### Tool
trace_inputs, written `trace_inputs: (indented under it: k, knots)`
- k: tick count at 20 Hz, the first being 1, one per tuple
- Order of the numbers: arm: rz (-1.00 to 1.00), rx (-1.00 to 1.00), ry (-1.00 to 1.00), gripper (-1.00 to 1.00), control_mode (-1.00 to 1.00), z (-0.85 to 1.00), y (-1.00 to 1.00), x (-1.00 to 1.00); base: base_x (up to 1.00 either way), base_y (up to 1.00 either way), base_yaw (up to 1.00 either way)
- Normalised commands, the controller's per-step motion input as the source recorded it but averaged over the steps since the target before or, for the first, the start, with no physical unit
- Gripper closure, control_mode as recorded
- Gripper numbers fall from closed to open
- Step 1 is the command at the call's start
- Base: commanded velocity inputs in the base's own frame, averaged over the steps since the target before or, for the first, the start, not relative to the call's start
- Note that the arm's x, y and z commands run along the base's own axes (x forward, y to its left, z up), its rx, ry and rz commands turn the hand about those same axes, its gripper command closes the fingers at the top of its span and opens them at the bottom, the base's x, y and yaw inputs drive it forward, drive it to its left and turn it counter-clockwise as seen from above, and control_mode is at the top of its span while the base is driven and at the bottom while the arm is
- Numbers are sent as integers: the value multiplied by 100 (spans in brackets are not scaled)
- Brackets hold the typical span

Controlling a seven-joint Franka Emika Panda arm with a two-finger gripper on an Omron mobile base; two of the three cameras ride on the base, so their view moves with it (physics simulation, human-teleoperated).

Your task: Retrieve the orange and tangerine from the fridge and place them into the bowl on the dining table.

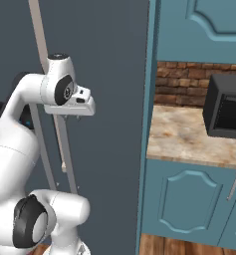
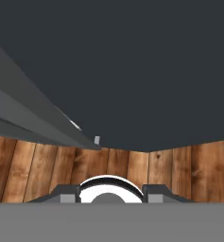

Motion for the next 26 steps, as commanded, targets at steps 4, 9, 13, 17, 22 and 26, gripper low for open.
trace_inputs:
  k: [4,9,13,17,22,26]
  knots:
    - [0,0,-1,-100,-100,0,0,-14,0,0,0]
    - [0,0,-8,-100,-100,0,0,-36,0,0,0]
    - [0,0,-11,-100,-100,-3,0,-32,0,0,0]
    - [0,-1,-13,-100,-100,-13,0,-27,0,0,0]
    - [0,0,-10,-100,-100,-28,0,-25,0,0,0]
    - [0,0,-8,-100,-100,-24,-1,-16,0,0,0]
